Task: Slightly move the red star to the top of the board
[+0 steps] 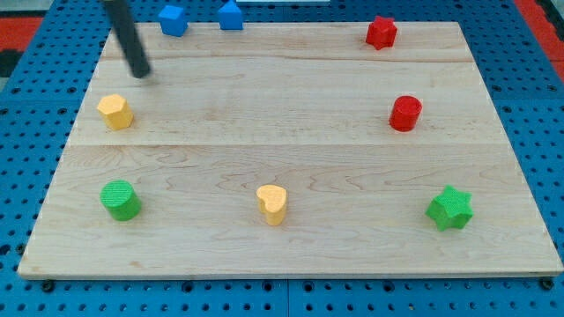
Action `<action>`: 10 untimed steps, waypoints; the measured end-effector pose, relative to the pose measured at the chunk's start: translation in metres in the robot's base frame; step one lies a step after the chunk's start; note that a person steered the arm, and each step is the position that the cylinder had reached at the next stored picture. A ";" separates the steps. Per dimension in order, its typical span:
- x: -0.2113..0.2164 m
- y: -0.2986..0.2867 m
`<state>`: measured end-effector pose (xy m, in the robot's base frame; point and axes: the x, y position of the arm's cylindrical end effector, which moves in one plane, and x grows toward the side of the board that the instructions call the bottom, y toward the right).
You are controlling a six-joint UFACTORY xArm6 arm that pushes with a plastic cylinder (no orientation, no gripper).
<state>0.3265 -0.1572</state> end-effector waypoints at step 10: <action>-0.078 0.396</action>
